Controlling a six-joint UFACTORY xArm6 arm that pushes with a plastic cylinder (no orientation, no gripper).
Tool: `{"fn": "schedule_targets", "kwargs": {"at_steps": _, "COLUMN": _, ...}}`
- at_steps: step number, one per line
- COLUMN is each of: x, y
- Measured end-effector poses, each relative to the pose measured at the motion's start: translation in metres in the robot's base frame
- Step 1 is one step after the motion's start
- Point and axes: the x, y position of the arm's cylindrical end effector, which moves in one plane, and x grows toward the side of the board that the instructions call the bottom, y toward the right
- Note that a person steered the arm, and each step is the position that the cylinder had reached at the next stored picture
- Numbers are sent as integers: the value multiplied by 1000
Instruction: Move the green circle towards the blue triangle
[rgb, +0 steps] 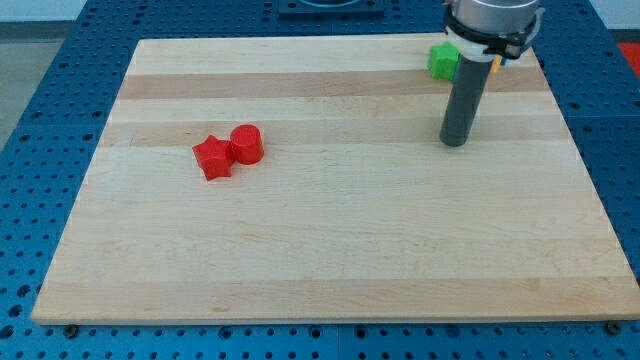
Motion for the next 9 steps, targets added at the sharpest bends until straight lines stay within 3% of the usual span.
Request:
{"fn": "schedule_targets", "kwargs": {"at_steps": 4, "x": -69, "y": 3}}
{"fn": "schedule_targets", "kwargs": {"at_steps": 9, "x": -67, "y": 28}}
